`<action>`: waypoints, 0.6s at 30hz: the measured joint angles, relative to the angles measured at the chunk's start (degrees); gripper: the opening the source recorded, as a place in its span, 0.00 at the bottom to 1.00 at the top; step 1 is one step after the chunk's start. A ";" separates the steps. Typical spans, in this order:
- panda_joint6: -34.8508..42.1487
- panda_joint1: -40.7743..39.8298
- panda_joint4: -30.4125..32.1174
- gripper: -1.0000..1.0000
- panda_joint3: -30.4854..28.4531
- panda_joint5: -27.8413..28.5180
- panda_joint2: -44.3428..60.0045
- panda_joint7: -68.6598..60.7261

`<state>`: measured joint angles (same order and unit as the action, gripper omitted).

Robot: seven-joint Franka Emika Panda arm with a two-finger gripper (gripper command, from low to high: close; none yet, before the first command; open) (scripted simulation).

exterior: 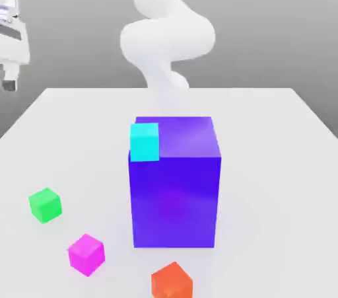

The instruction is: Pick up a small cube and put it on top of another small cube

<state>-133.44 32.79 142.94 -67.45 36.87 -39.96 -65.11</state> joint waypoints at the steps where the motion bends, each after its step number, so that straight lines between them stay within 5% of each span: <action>1: -1.12 3.09 0.23 0.50 -3.09 1.07 1.44 -2.39; 6: -6.08 23.65 0.76 0.50 -21.91 8.53 6.47 -11.70; 11: -5.92 46.51 -0.46 0.50 -40.99 23.41 2.27 -14.04; 15: -7.81 57.32 -3.62 0.50 -53.43 34.76 -4.07 -8.90; 16: -8.13 58.60 -4.16 0.00 -55.10 36.49 -5.14 -7.94; 18: -8.10 58.60 -4.16 0.00 -55.10 36.52 -5.14 -7.91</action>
<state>-141.54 91.40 138.78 -122.55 73.39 -45.09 -73.02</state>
